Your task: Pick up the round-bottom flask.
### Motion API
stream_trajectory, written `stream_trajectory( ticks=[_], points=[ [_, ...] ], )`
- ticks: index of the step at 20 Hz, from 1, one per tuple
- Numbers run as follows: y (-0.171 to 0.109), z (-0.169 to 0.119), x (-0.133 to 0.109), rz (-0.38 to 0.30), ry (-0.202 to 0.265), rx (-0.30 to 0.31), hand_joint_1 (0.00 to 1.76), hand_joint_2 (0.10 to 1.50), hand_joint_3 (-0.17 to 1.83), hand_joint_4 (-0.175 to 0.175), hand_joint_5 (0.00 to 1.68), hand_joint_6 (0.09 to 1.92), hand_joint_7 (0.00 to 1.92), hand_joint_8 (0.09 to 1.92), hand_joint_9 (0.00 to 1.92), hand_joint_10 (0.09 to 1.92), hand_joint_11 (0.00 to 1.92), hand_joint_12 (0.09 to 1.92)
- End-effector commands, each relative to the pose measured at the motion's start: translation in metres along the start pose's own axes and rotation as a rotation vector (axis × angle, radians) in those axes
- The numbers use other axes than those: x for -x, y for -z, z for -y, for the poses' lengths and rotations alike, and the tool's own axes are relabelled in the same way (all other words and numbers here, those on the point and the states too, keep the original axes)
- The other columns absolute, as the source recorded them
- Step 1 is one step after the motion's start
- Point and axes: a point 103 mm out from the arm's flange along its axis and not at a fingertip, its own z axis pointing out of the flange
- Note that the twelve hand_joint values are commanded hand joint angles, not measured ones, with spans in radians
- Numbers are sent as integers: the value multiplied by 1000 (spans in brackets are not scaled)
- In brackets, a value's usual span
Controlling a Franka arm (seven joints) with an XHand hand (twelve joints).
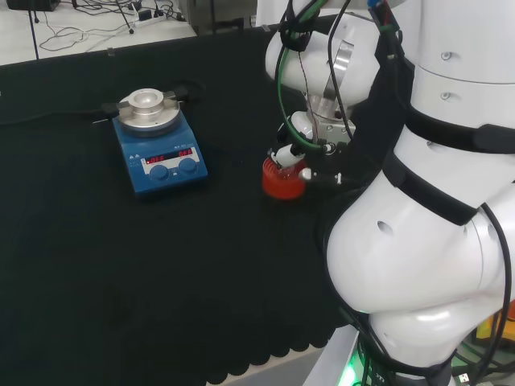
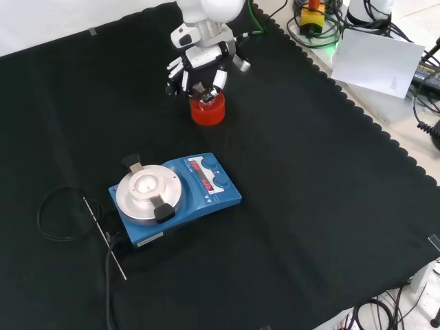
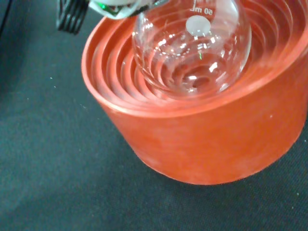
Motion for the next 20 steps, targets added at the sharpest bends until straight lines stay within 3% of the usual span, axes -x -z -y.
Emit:
stream_trajectory(
  ticks=[1, 3, 5, 7, 8, 9, 13, 20],
  points=[
    [11, 1, -7, -40, 27, 8, 872, 837, 608, 172, 1271, 1222, 357, 733, 596, 664, 213, 1393],
    [17, 1, -10, -61, 42, 16, 870, 852, 588, 171, 1271, 1240, 365, 735, 600, 661, 217, 1393],
    [23, 2, -12, -98, 58, 30, 988, 728, 772, 174, 1133, 1184, 364, 725, 602, 652, 214, 1391],
    [30, 3, -13, -106, 71, 52, 875, 700, 724, -24, 1043, 1029, 326, 731, 573, 664, 190, 1405],
    [34, 3, -13, -108, 72, 59, 830, 697, 670, -73, 953, 977, 301, 739, 551, 677, 179, 1410],
    [38, 4, -11, -106, 65, 64, 799, 694, 624, -93, 839, 952, 277, 746, 530, 690, 169, 1414],
    [50, 9, 6, -149, -10, 106, 741, 683, 537, -100, 482, 879, 203, 763, 462, 727, 121, 1432],
    [46, 23, 43, -242, -114, 100, 738, 674, 512, -104, 397, 790, 182, 773, 434, 749, 105, 1438]
  ],
)
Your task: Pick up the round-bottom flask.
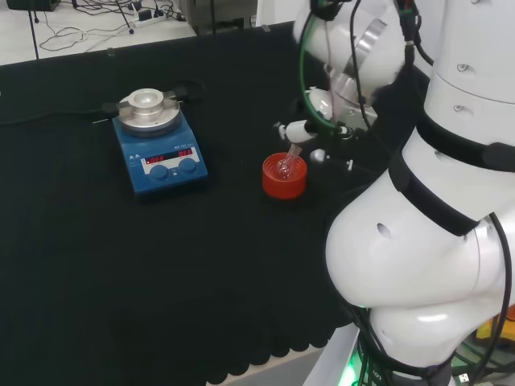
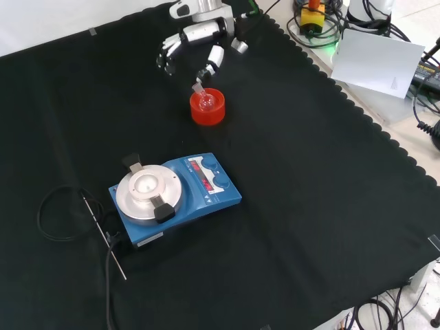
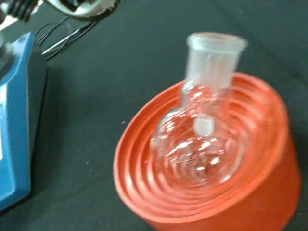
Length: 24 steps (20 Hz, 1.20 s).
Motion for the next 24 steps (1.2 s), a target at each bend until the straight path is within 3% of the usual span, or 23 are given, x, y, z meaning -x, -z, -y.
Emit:
stream_trajectory(
  ticks=[1, 12, 24],
  points=[
    [1, 16, 33, -76, -88, -3, 739, 673, 511, -104, 397, 786, 185, 774, 434, 750, 105, 1438],
    [-26, 24, 41, -138, -98, -64, 742, 667, 504, -114, 444, 770, 223, 780, 453, 755, 106, 1439],
    [-35, 22, 35, -193, -74, -87, 725, 665, 502, -115, 505, 775, 234, 771, 465, 750, 107, 1439]
  ],
)
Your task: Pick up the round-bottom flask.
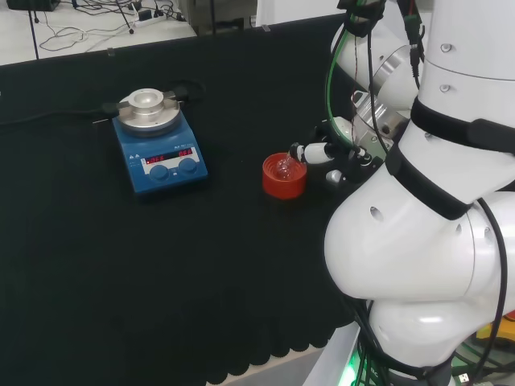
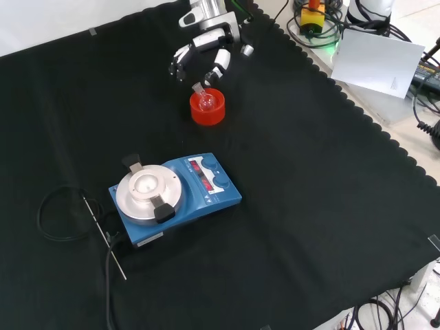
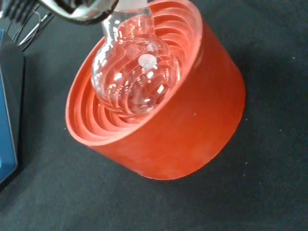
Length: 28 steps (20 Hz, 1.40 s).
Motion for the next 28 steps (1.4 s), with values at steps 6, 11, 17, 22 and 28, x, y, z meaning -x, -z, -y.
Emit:
stream_trajectory(
  ticks=[6, 11, 17, 22, 28],
  points=[
    [-10, -2, -5, -29, 12, -37, 721, 669, 504, -118, 536, 780, 238, 766, 471, 746, 108, 1439],
    [-18, -4, -6, -31, 12, -57, 716, 674, 504, -120, 584, 798, 237, 762, 479, 744, 108, 1439],
    [-20, -6, -13, -30, 25, -62, 711, 680, 503, -123, 648, 824, 234, 757, 483, 740, 108, 1438],
    [-18, -7, -15, -12, 29, -50, 711, 698, 503, -133, 790, 864, 233, 752, 490, 734, 110, 1438],
    [-17, -6, -13, -4, 27, -49, 727, 729, 505, -158, 997, 909, 244, 749, 503, 725, 118, 1437]
  ],
)
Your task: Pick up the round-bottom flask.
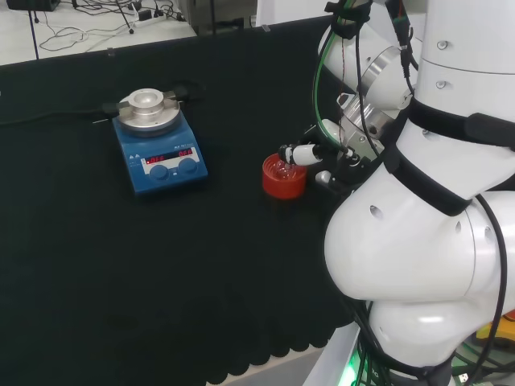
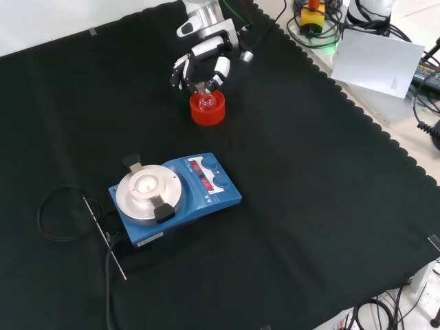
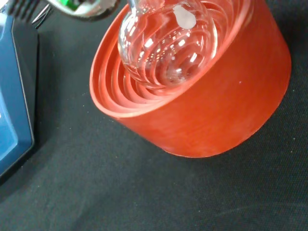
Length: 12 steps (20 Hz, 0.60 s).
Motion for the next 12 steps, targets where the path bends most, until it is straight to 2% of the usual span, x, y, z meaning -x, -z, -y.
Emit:
stream_trajectory(
  ticks=[1, 7, 12],
  points=[
    [1, 1, 1, 3, -1, 3, 730, 734, 506, -166, 1027, 917, 245, 748, 504, 723, 119, 1436],
    [5, 0, -9, 22, 25, 30, 832, 821, 546, -175, 1271, 1028, 304, 753, 539, 716, 130, 1431],
    [13, -2, -26, 33, 62, 35, 907, 859, 588, -168, 1339, 1136, 361, 738, 586, 686, 154, 1425]
  ],
)
